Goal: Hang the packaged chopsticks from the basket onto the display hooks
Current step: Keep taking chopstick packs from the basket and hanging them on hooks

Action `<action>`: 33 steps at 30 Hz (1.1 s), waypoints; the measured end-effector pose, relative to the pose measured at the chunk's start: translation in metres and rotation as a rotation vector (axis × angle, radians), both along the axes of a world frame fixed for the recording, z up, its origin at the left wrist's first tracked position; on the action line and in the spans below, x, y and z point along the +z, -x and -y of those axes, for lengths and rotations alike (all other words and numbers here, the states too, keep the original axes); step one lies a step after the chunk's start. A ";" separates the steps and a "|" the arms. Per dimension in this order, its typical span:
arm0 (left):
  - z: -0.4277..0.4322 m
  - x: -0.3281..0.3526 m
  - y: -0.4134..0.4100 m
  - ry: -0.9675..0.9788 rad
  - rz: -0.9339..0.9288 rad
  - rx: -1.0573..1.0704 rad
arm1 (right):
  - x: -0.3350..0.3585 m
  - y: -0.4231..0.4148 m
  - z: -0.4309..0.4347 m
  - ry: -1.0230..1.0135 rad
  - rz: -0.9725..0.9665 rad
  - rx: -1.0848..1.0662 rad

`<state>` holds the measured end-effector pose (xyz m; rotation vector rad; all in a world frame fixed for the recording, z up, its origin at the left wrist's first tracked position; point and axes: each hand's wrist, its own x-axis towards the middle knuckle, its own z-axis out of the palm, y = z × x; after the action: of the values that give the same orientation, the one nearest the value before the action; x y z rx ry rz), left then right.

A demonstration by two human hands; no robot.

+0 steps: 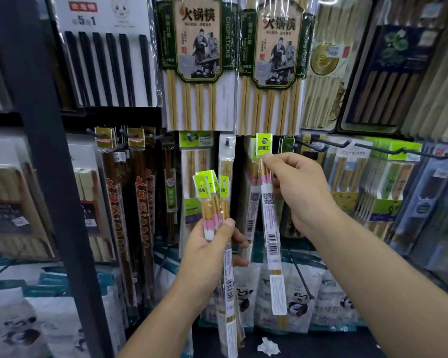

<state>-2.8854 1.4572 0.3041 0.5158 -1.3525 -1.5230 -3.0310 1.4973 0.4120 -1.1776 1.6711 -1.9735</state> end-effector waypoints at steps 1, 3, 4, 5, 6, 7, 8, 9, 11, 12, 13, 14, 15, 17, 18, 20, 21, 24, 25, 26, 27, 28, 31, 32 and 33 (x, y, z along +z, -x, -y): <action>0.000 0.000 0.000 0.004 -0.003 -0.004 | 0.001 0.000 0.001 -0.002 -0.002 -0.008; 0.000 0.000 0.000 0.007 -0.011 -0.009 | 0.003 0.000 0.003 -0.006 0.002 -0.023; 0.000 0.000 0.000 0.007 -0.013 -0.011 | 0.004 -0.001 0.005 -0.004 0.009 -0.026; 0.000 0.000 0.000 0.007 -0.013 -0.011 | 0.004 -0.001 0.006 0.001 0.018 -0.028; 0.000 -0.001 0.000 0.007 -0.012 -0.011 | 0.003 -0.001 0.008 0.006 0.025 -0.030; 0.000 -0.001 0.000 0.010 -0.008 -0.010 | 0.002 -0.001 0.010 0.008 0.027 -0.035; 0.000 -0.001 0.000 0.014 -0.006 -0.009 | 0.001 -0.001 0.012 0.008 0.027 -0.042; 0.001 -0.001 0.000 0.017 -0.006 -0.008 | -0.001 -0.001 0.013 0.010 0.030 -0.048; 0.001 -0.002 -0.001 0.015 -0.013 -0.007 | -0.005 -0.001 0.017 0.009 0.038 -0.068; 0.002 -0.002 -0.001 0.012 -0.017 -0.006 | -0.007 -0.001 0.018 0.005 0.028 -0.087; 0.002 -0.003 -0.001 0.007 -0.021 -0.005 | -0.009 0.000 0.020 0.004 0.005 -0.109; 0.003 -0.003 -0.001 0.005 -0.021 -0.007 | -0.011 0.000 0.021 0.007 -0.030 -0.131; 0.004 -0.004 -0.001 0.005 -0.015 -0.010 | -0.013 0.000 0.021 0.009 -0.068 -0.149; 0.005 -0.003 -0.002 0.005 -0.009 -0.026 | -0.017 0.001 0.022 0.002 -0.128 -0.175; 0.004 -0.003 -0.002 0.002 -0.017 -0.041 | -0.019 0.001 0.021 -0.004 -0.135 -0.177; 0.003 0.001 -0.005 -0.012 -0.045 -0.080 | -0.023 0.002 0.017 -0.017 -0.114 -0.187; 0.003 0.002 -0.006 -0.022 -0.059 -0.099 | -0.026 0.001 0.014 -0.020 -0.112 -0.207; 0.002 0.004 -0.008 -0.047 -0.087 -0.132 | -0.033 -0.006 -0.001 0.008 -0.154 -0.236; 0.002 0.004 -0.008 -0.045 -0.092 -0.134 | -0.035 -0.011 -0.005 0.005 -0.167 -0.188; 0.002 0.004 -0.008 -0.034 -0.094 -0.140 | -0.037 -0.016 -0.010 -0.016 -0.175 -0.113; 0.001 0.004 -0.007 -0.020 -0.093 -0.149 | -0.038 -0.021 -0.014 -0.048 -0.179 -0.029; 0.000 0.004 -0.007 -0.006 -0.091 -0.155 | -0.039 -0.025 -0.017 -0.084 -0.176 0.049; -0.001 0.002 -0.005 0.002 -0.089 -0.173 | -0.038 -0.032 -0.021 -0.122 -0.121 0.188; -0.001 0.003 -0.005 -0.007 -0.093 -0.182 | -0.037 -0.032 -0.021 -0.111 -0.126 0.186; -0.001 0.003 -0.005 -0.019 -0.100 -0.190 | -0.035 -0.030 -0.020 -0.094 -0.158 0.156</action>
<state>-2.8803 1.4585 0.3074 0.3257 -1.3408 -1.6940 -3.0013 1.5173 0.3770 -1.4140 1.6697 -1.7299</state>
